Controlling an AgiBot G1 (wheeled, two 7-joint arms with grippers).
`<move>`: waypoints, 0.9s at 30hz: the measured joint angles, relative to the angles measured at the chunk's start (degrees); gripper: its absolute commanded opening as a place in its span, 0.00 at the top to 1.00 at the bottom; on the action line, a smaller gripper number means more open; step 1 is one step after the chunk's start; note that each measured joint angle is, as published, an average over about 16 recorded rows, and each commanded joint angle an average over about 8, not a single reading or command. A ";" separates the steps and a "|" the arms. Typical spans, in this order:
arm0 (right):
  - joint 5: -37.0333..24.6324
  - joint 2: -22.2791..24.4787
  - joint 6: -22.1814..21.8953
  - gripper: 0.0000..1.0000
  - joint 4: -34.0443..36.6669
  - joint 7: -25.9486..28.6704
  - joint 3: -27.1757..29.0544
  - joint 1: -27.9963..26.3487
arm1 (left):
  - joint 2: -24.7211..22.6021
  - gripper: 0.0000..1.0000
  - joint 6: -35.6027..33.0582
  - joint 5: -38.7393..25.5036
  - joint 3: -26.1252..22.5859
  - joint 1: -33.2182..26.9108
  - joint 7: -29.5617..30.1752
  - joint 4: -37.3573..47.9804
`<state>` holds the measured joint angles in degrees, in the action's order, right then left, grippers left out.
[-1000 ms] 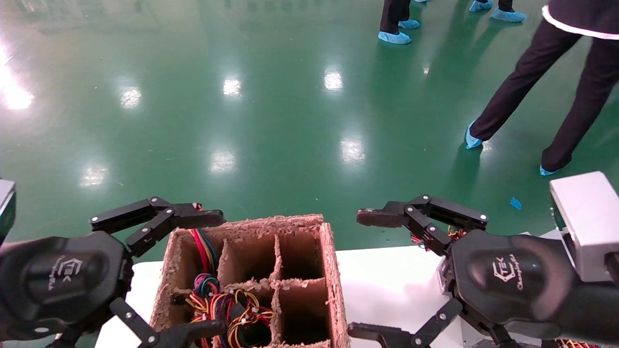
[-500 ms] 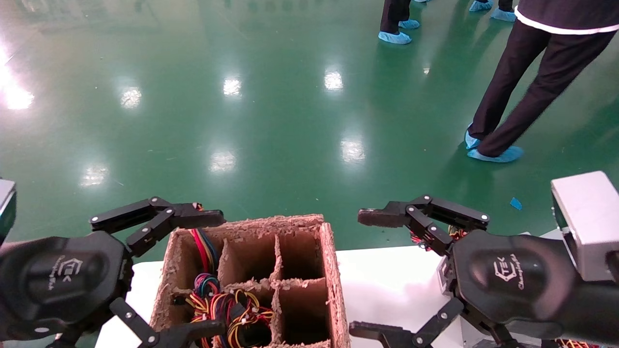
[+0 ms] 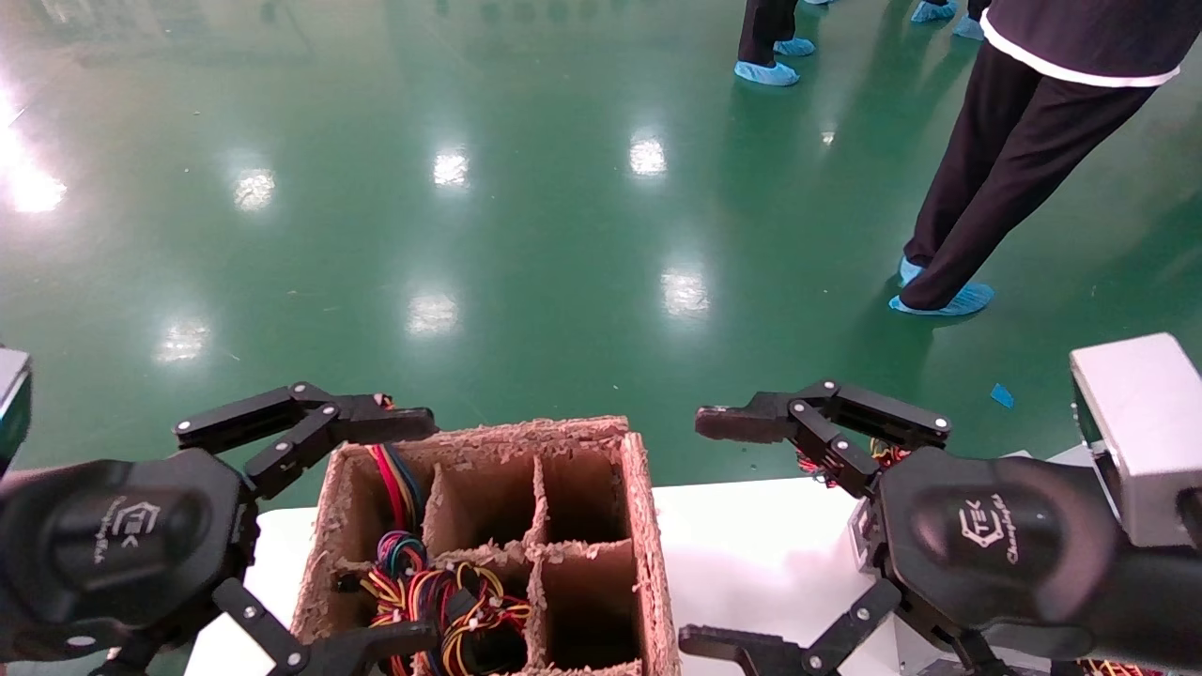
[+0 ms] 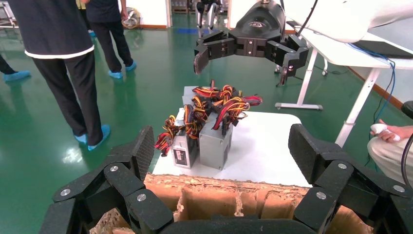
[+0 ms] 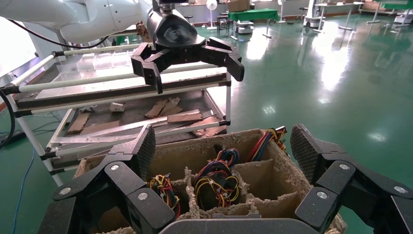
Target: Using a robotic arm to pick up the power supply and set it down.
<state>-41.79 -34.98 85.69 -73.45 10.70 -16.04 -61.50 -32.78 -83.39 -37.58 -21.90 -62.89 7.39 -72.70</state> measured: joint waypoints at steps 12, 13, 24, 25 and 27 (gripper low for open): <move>0.05 0.00 0.01 0.00 0.04 -0.02 -0.01 0.03 | 0.00 0.00 0.00 0.00 0.00 0.00 0.00 0.00; 0.06 0.00 0.01 0.00 0.05 -0.02 -0.01 0.03 | 0.00 0.00 0.00 0.00 0.00 0.00 0.00 0.00; 0.07 0.00 0.00 0.00 0.06 -0.02 0.00 0.03 | 0.00 0.00 0.00 0.00 0.00 0.00 0.00 0.00; 0.07 0.01 0.00 0.00 0.06 -0.02 0.00 0.03 | 0.00 0.00 0.00 0.00 0.00 0.00 0.00 0.00; 0.07 0.01 0.00 0.00 0.06 -0.02 0.00 0.03 | 0.00 0.00 0.00 0.00 0.00 0.00 0.00 0.00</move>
<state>-41.72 -34.98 85.70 -73.40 10.68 -16.04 -61.47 -32.78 -83.39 -37.59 -21.90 -62.90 7.39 -72.70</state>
